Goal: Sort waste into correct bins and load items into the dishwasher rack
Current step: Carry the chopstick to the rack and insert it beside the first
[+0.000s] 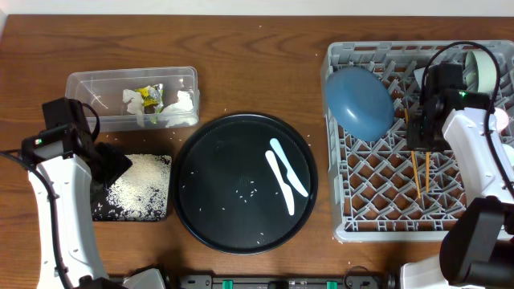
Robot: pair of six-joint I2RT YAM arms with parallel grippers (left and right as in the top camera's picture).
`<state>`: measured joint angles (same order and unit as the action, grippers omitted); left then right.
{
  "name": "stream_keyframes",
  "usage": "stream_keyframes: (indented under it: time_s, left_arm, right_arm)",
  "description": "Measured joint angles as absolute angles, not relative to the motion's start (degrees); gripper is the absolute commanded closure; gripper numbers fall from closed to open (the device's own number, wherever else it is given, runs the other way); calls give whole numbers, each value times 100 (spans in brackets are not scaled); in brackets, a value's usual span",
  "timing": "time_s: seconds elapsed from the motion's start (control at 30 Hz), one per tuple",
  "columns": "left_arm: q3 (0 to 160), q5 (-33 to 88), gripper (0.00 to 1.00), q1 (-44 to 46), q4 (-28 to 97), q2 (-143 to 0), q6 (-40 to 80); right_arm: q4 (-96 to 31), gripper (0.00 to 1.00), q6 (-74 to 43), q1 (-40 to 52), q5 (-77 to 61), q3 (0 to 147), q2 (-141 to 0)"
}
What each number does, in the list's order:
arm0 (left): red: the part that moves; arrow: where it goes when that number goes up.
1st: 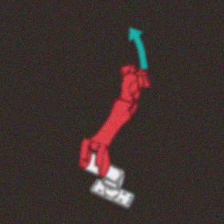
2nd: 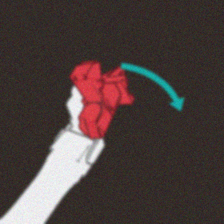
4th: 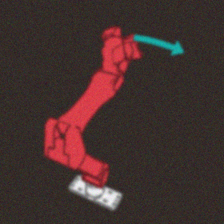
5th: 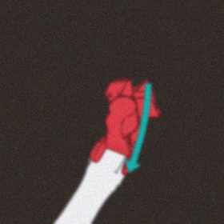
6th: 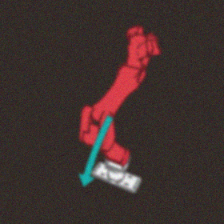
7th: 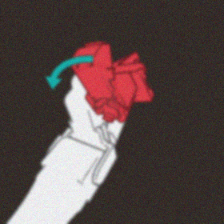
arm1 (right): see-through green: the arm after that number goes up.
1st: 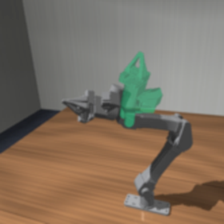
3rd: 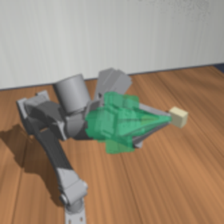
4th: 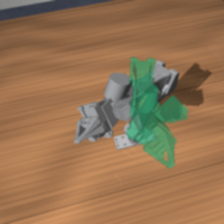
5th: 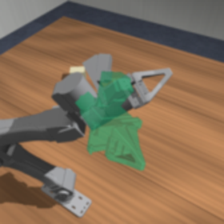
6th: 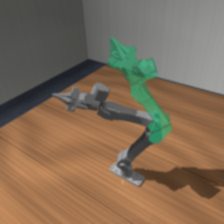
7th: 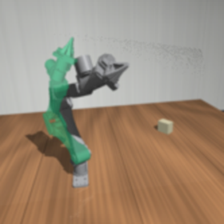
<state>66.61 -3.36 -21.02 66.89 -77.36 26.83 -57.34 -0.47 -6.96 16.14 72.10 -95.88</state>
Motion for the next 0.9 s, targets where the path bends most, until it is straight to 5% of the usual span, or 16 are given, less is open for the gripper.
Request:
stream_keyframes:
  time_s: [0.43,0.5,0.6,0.9]
  left_arm:
    - [6661,-336,27,-2102,6689,-7736,2683]
    - [6661,-336,26,-2102,6689,-7736,2683]
    - [6661,-336,26,-2102,6689,-7736,2683]
    - [6661,-336,26,-2102,6689,-7736,2683]
  right_arm:
    - [-5561,98,294,-694,1278,7159,-9588]
    - [-5566,88,327,-694,1225,7159,-9588]
    - [-5590,47,373,-694,1157,7159,-9588]
    - [-5590,45,403,-703,1192,7159,-9583]
